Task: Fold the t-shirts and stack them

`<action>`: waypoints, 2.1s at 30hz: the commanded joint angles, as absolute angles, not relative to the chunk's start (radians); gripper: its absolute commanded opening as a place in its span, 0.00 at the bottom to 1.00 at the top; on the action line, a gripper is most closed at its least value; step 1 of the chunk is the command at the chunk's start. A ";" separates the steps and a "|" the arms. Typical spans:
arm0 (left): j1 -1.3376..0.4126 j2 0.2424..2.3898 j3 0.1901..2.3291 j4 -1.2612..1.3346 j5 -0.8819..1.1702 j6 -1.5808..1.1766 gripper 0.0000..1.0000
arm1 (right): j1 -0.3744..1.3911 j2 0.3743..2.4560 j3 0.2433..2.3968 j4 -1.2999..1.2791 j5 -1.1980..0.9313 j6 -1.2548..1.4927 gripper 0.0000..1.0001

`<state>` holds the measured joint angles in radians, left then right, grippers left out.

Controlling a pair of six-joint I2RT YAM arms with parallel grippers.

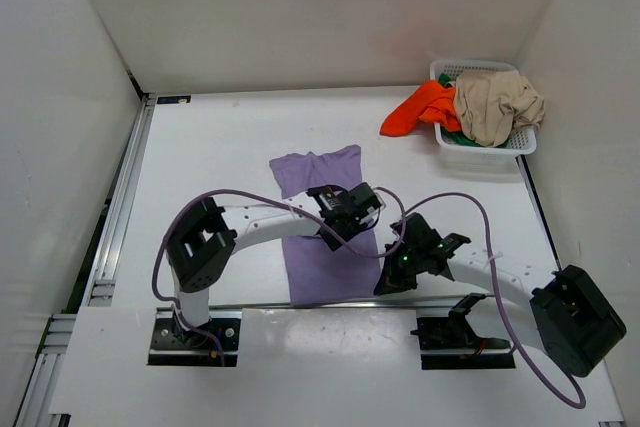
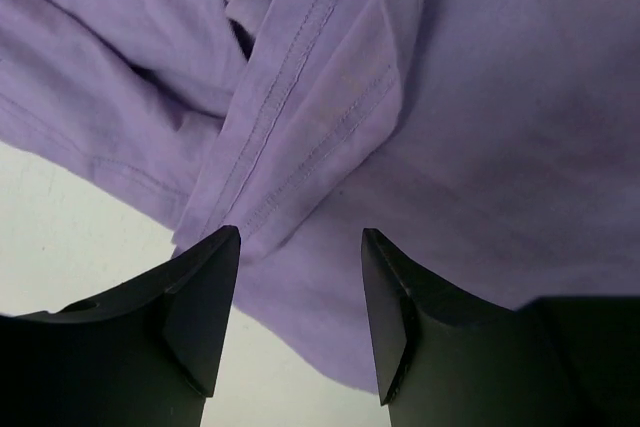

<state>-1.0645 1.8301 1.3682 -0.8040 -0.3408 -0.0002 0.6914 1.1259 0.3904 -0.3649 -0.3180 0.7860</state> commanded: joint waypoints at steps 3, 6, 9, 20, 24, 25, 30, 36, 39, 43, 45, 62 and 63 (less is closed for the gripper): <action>-1.074 1.827 1.385 -0.727 -0.298 0.000 0.64 | 0.673 1.121 0.380 -0.356 -0.330 0.781 0.00; -1.092 1.858 1.385 -0.706 -0.298 0.000 0.64 | 0.673 1.121 0.390 -0.368 -0.330 0.772 0.00; -1.092 1.916 1.427 -0.706 -0.311 0.000 0.64 | 0.673 1.112 0.379 -0.368 -0.330 0.772 0.00; -1.059 1.969 1.460 -0.697 -0.232 0.000 0.66 | 0.664 1.049 0.296 -0.345 -0.330 0.830 0.00; -1.034 1.993 1.503 -0.696 -0.258 0.000 0.64 | 0.664 0.980 0.255 -0.345 -0.330 0.867 0.00; -1.034 1.993 1.503 -0.687 -0.267 0.000 0.63 | 0.664 0.956 0.255 -0.345 -0.318 0.867 0.00; -0.968 2.023 1.506 -0.687 -0.313 0.000 0.63 | 0.655 0.873 0.221 -0.380 -0.298 0.899 0.00; -0.881 2.077 1.618 -0.687 -0.411 0.000 0.62 | 0.655 0.833 0.186 -0.380 -0.287 0.936 0.00; -0.833 2.111 1.699 -0.687 -0.466 0.000 0.62 | 0.655 0.833 0.186 -0.380 -0.278 0.936 0.00; -0.770 2.108 1.769 -0.687 -0.489 0.000 0.62 | 0.655 0.851 0.206 -0.390 -0.255 0.936 0.00; -0.770 2.065 1.741 -0.687 -0.460 0.000 0.62 | 0.655 0.851 0.219 -0.399 -0.255 0.936 0.00; -1.014 1.931 1.445 -0.925 0.130 0.000 0.46 | 0.655 0.885 0.249 -0.439 -0.233 0.917 0.00; -1.014 1.946 1.456 -0.911 0.120 0.000 0.46 | 0.655 0.885 0.249 -0.439 -0.233 0.926 0.00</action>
<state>-1.0229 1.9121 1.4143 -0.8791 0.0521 0.0006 0.6601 0.8825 0.2459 -0.3527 -0.2962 0.9401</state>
